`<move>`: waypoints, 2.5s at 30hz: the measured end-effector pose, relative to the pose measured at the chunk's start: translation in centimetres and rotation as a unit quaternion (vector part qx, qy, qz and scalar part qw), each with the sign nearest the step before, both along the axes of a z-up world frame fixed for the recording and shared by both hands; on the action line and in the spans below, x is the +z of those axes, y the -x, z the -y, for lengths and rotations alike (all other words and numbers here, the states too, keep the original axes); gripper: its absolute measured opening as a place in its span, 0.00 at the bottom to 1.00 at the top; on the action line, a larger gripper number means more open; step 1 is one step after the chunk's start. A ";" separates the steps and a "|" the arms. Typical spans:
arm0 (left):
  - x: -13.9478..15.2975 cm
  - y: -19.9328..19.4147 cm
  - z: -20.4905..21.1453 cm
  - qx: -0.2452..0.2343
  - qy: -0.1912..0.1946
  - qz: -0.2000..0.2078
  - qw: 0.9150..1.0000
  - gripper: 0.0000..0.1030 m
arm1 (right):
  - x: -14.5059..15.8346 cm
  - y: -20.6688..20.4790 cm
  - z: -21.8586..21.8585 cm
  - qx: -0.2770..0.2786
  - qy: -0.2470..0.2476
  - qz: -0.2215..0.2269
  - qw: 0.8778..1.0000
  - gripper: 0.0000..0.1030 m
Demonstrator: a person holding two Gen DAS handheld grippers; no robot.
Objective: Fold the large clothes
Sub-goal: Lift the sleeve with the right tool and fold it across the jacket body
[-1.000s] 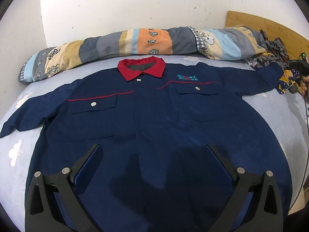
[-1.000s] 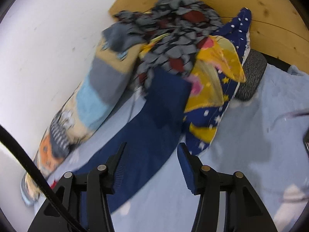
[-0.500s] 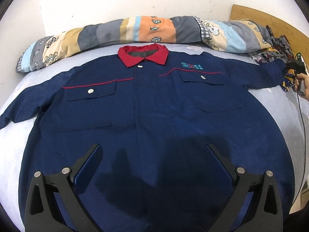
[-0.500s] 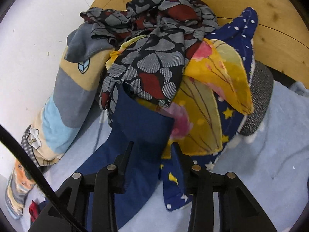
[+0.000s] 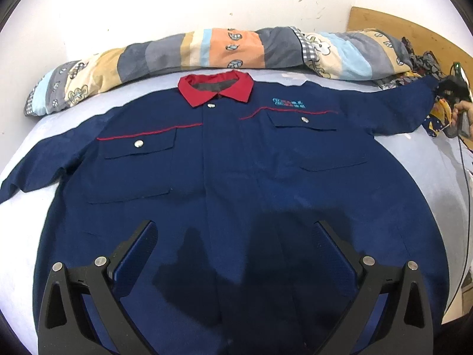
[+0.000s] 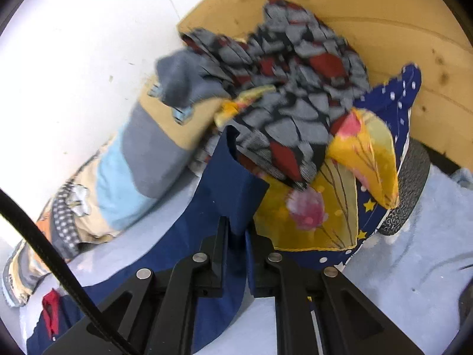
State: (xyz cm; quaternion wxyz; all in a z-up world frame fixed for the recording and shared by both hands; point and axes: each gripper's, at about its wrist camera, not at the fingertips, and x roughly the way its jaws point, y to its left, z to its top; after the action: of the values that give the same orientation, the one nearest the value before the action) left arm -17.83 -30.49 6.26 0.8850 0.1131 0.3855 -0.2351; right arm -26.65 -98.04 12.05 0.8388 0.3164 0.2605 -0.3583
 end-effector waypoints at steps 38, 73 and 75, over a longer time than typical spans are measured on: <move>7.8 0.7 -13.3 0.123 0.079 0.061 0.987 1.00 | 26.9 -23.2 -56.4 0.403 0.109 0.053 0.907 0.10; 8.3 -1.5 -22.4 0.279 0.119 0.039 0.952 1.00 | -6.3 -26.8 -72.3 0.526 -0.092 -0.082 0.841 0.69; 8.3 -1.6 -22.4 0.280 0.120 0.037 0.952 1.00 | -5.6 -26.1 -69.2 0.493 -0.074 -0.072 0.864 0.76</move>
State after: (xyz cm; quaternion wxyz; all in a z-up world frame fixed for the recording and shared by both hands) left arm -16.28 -8.06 14.55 0.9359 -0.0982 0.3379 -0.0176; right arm -0.58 -28.87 6.41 0.8590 0.1813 0.4681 0.1011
